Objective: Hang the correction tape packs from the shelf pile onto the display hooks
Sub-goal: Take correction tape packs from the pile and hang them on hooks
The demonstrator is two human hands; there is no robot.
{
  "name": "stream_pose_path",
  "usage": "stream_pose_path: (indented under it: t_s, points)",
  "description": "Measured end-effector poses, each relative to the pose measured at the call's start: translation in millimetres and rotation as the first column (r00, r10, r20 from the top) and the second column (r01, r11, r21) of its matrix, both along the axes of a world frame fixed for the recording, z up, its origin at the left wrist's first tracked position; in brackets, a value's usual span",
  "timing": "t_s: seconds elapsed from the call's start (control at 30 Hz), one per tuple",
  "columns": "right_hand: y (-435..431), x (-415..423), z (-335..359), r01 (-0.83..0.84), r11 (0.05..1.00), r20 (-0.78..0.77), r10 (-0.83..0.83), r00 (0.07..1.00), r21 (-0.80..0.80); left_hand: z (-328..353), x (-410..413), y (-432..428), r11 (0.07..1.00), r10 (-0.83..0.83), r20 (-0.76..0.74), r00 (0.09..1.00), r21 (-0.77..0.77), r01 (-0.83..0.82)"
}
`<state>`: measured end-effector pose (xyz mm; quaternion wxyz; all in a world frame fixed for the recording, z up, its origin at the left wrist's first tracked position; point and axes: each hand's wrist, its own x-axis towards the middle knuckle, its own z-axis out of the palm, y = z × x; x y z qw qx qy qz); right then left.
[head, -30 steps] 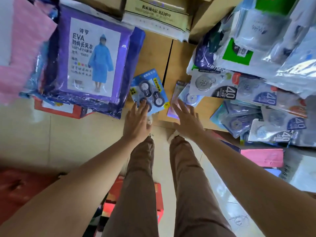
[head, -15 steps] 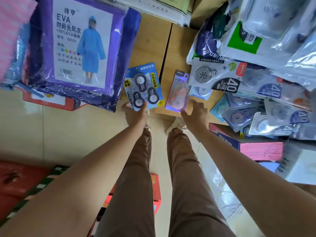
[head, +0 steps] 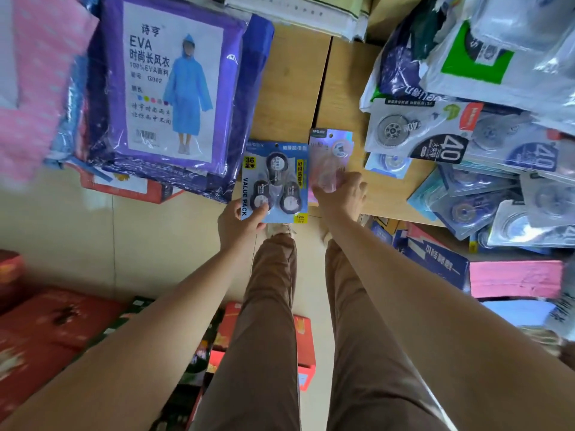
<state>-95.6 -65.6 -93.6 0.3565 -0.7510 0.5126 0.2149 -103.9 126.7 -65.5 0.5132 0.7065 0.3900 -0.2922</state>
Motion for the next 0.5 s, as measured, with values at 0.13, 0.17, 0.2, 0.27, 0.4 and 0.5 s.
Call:
stream_pose_path:
  t_s: [0.13,0.17,0.2,0.27,0.4,0.5]
  points:
    - [-11.1,-18.3,2.0,-0.130,0.992,0.040,0.130,0.991,-0.005,10.9,-17.3,19.4,0.999,-0.019,-0.042,0.999,0.042,0.020]
    - [-16.1,-23.8,2.9,-0.151,0.988,0.029,0.151,0.988,-0.010,14.4,-20.3,23.2,0.996,-0.049,-0.047,0.998,0.076,0.053]
    - [-21.7,-29.2,2.9,-0.156,0.987,0.019,0.157,0.987,-0.022,14.9,-23.6,27.6,0.989,-0.086,-0.047,0.995,0.117,0.091]
    - [-30.2,-38.0,3.6,-0.116,0.992,-0.036,0.114,0.993,-0.055,16.0,-27.8,34.7,0.963,-0.184,-0.036,0.982,0.193,0.187]
    - [-33.4,-46.3,4.9,0.333,0.943,-0.200,-0.325,0.925,0.009,22.9,-25.8,30.3,0.934,-0.290,0.008,0.957,0.221,0.281]
    - [-35.3,-49.8,6.4,0.723,0.627,-0.248,-0.681,0.689,0.288,29.3,-19.4,22.0,0.913,-0.344,0.036,0.938,0.245,0.326]
